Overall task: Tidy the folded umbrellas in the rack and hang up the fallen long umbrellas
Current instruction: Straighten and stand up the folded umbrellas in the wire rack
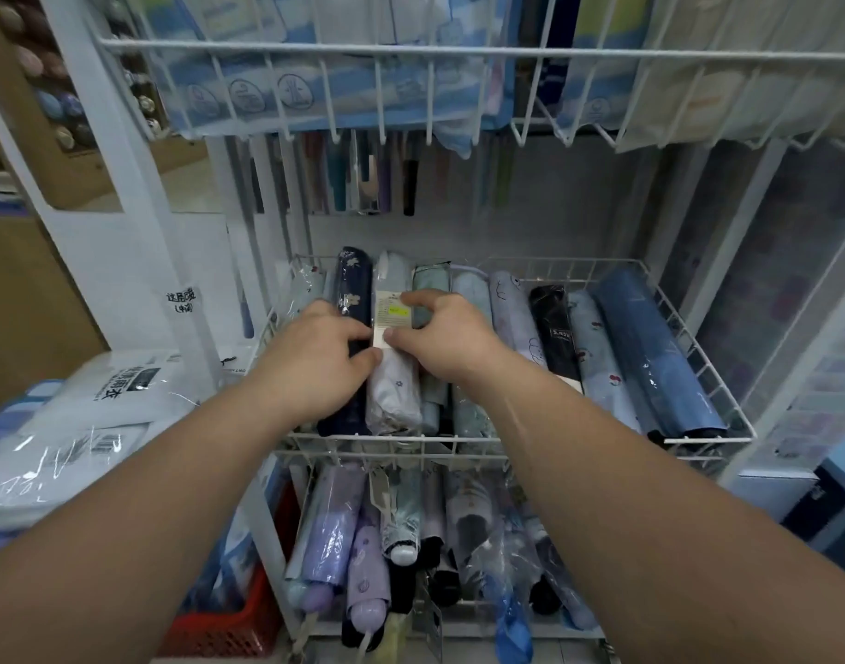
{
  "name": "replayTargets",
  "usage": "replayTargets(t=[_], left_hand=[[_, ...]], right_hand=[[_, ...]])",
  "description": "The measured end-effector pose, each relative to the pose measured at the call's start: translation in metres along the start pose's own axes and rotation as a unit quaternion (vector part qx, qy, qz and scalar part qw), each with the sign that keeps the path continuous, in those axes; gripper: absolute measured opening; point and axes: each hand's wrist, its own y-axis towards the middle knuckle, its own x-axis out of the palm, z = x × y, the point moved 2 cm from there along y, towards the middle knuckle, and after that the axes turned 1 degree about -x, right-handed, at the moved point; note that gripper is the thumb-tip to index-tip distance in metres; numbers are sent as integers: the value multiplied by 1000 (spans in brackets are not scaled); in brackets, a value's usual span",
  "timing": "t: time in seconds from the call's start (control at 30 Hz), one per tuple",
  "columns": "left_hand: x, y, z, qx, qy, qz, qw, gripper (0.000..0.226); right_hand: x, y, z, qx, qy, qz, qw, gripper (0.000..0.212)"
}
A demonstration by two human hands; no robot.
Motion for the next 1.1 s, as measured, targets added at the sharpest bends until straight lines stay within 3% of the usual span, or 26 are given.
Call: replayTargets(t=[0.2, 0.3, 0.43, 0.5, 0.67, 0.77, 0.83, 0.97, 1.1], left_hand=[[4, -5, 10, 9, -15, 11, 1000, 38], [0, -7, 25, 23, -91, 39, 995, 36], [-1, -7, 65, 11, -205, 43, 978, 54], [6, -3, 91, 34, -258, 41, 965, 54], [45, 13, 152, 65, -374, -6, 925, 58], [74, 20, 183, 70, -401, -80, 910, 65], [93, 25, 197, 67, -371, -110, 920, 70], [121, 33, 210, 74, -260, -153, 950, 85], [125, 35, 210, 80, -234, -166, 955, 75]], right_hand=[[0, 2, 4, -1, 41, 8, 999, 62], [-11, 0, 4, -21, 105, 40, 993, 56], [-55, -7, 9, -41, 154, 82, 984, 49], [-79, -11, 22, -45, 172, 94, 980, 50], [-140, -34, 71, -24, 123, 150, 981, 47], [-164, -45, 104, 7, 91, 154, 984, 45], [-172, -50, 122, 20, 52, 133, 990, 42], [-175, -56, 143, 35, -154, 80, 984, 38], [-176, -59, 140, 19, -407, 82, 909, 34]])
